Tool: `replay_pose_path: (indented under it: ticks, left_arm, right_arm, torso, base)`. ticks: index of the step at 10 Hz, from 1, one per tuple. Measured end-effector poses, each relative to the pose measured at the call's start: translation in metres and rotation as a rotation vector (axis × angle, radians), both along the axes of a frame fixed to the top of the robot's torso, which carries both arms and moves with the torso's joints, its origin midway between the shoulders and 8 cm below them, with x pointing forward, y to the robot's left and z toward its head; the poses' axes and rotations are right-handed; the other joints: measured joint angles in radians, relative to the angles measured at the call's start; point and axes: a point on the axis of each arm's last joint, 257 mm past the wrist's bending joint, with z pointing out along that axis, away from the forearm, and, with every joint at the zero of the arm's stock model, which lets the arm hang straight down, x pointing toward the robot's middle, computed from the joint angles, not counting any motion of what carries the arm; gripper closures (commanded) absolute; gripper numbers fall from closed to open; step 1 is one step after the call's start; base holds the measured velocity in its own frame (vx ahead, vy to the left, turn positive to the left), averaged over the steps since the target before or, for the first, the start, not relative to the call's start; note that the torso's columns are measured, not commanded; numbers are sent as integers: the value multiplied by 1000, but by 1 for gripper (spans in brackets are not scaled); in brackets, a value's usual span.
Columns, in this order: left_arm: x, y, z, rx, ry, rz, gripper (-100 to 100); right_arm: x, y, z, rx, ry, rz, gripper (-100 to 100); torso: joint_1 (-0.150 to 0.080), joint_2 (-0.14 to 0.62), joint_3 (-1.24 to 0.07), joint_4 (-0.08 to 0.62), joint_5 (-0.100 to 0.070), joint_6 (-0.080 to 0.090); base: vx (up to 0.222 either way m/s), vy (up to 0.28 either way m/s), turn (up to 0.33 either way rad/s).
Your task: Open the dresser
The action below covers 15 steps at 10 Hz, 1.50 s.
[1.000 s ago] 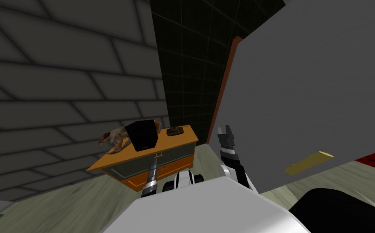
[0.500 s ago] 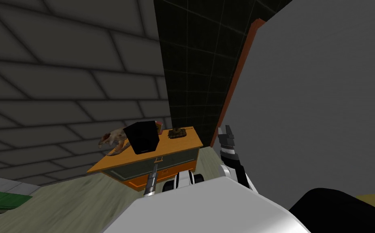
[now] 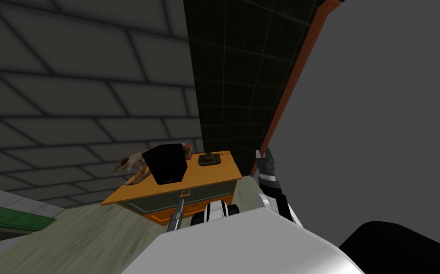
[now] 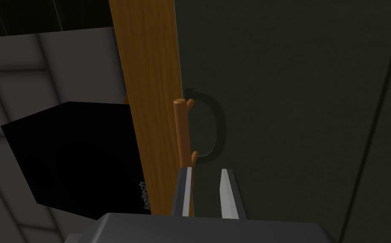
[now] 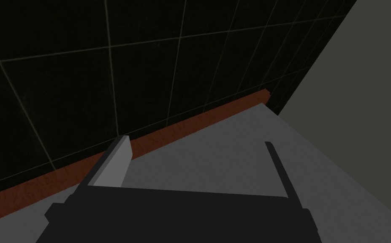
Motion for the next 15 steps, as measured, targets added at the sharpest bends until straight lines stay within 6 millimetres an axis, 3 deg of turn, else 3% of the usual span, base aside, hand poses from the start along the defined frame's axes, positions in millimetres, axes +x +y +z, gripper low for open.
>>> replay_pose_path:
  ticks: [4, 8, 12, 15]
  left_arm:
    - [7, 25, 6, 71, -1, -31, -100]
    - [33, 18, 16, 61, -9, -47, -100]
    - [48, -14, 19, -28, -17, -30, -100]
    - [61, -13, 25, -29, -20, -31, -100]
  right_arm:
    - [0, 0, 0, 0, 0, 0, 0]
    - [0, 0, 0, 0, 0, 0, 0]
    - [0, 0, 0, 0, 0, 0, 0]
    - [0, 0, 0, 0, 0, 0, 0]
  torso:
    - [-3, -5, -3, -1, -1, 0]
    - [-1, -6, -4, -2, 0, 0]
    - [-1, -7, -4, -2, 0, 0]
    - [-2, -5, -3, -1, 0, 0]
  base:
    - [-44, -17, -5]
    - [-67, -35, -6]
    - [-12, -5, -1]
    - [-4, -10, 6]
